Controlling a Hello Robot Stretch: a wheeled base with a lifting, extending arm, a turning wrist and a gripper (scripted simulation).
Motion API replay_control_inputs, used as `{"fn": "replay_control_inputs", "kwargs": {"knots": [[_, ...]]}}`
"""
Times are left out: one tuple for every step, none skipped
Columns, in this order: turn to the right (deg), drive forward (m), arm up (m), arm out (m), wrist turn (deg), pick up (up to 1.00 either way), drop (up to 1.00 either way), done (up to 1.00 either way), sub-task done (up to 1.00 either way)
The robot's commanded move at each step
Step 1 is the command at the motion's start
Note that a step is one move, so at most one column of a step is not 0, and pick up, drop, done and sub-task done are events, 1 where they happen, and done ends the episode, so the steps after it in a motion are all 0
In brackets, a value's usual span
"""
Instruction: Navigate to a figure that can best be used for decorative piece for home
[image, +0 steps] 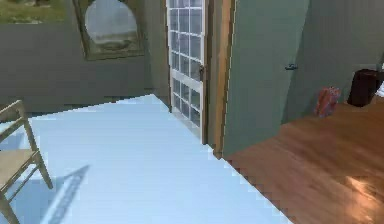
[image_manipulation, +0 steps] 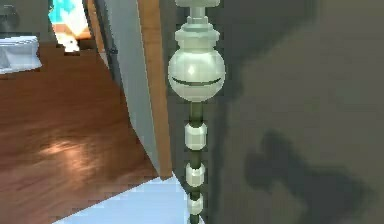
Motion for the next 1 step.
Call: {"fn": "replay_control_inputs", "kwargs": {"knots": [[-45.0, 0.00, 0.00, 0.00, 0.0, 0.00, 0.00, 0.00, 0.00]]}}
